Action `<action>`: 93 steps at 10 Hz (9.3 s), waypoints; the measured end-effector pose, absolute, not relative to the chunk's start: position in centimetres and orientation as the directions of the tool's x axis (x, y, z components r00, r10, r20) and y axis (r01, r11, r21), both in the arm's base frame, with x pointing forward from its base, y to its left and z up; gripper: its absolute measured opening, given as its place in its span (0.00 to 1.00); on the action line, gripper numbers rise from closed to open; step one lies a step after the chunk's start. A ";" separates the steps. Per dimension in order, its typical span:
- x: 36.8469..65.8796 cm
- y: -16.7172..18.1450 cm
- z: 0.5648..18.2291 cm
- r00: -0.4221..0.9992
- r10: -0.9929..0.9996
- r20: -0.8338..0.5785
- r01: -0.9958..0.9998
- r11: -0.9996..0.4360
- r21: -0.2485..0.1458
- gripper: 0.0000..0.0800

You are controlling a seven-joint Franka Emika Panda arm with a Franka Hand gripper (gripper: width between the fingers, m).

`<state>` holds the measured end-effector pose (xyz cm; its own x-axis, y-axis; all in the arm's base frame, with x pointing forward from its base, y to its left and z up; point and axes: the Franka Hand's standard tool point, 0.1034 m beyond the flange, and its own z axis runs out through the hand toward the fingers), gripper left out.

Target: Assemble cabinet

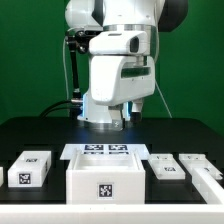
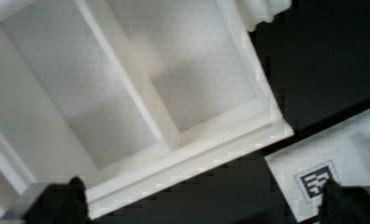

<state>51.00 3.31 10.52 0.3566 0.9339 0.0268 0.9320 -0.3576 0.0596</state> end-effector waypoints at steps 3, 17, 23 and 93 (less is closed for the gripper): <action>49.5 2.2 9.1 0.149 0.989 0.020 0.986 -0.150 0.074 0.81; 47.1 2.4 2.7 0.050 0.999 0.020 0.999 -0.050 -0.012 0.81; 47.1 2.4 2.7 0.051 0.998 0.020 0.999 -0.051 -0.013 0.07; 43.7 19.0 1.9 0.037 0.989 0.143 0.999 -0.039 0.007 0.21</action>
Offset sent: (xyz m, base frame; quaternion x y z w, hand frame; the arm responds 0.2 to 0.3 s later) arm -0.0033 0.0019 0.0017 -0.0206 0.0550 -0.1769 0.9825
